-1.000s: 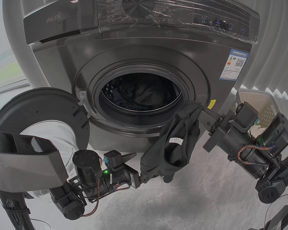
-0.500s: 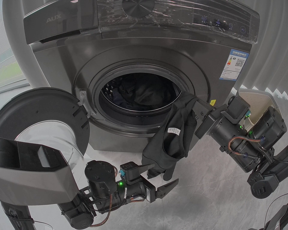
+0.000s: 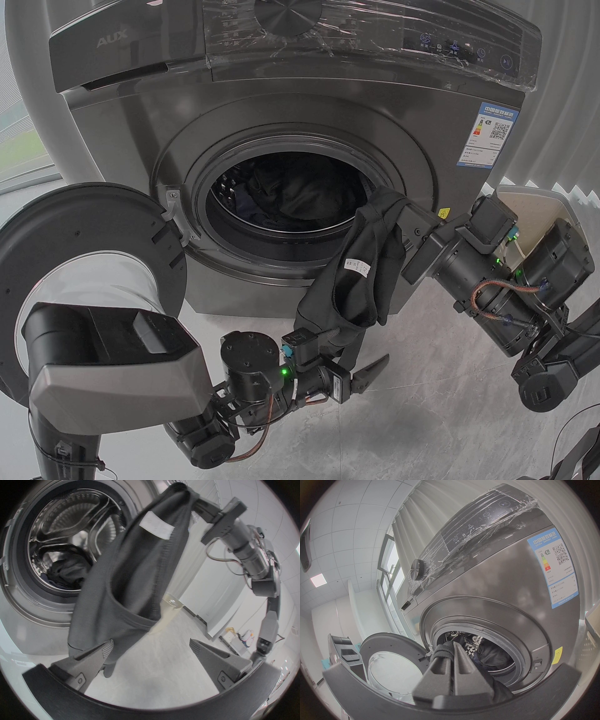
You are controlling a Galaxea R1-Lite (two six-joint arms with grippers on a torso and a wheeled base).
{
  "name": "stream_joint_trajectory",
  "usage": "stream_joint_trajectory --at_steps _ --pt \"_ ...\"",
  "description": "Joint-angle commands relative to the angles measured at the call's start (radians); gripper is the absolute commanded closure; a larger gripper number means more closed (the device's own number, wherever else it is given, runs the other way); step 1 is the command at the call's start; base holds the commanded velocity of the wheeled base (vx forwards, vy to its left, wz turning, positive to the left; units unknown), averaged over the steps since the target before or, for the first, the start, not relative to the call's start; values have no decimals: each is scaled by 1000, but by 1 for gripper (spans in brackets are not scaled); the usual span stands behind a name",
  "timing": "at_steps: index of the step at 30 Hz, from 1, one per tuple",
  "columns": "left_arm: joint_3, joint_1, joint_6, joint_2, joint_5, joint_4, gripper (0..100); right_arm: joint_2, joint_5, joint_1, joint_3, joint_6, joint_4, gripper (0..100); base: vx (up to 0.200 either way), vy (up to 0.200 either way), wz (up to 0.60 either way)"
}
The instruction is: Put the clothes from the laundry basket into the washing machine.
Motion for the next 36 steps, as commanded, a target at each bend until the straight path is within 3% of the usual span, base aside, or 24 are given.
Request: stream_joint_trajectory --at_steps 1,12,19,20,28,36 --pt "-43 28 9 54 20 -1 0 0 1 1 0 0 0 100 0 0 0" --pt "-129 71 15 63 92 -1 0 0 1 9 6 1 0 100 0 0 0" --pt "-144 71 15 77 98 -1 0 0 1 6 5 1 0 100 0 0 0" --pt "-144 73 15 79 101 -1 100 -2 1 7 5 1 0 100 0 0 0" --pt "-143 79 15 66 106 -1 100 0 1 4 6 1 0 100 0 0 0" --pt "2 125 20 -136 104 -2 100 1 1 -8 6 0 0 100 0 0 0"
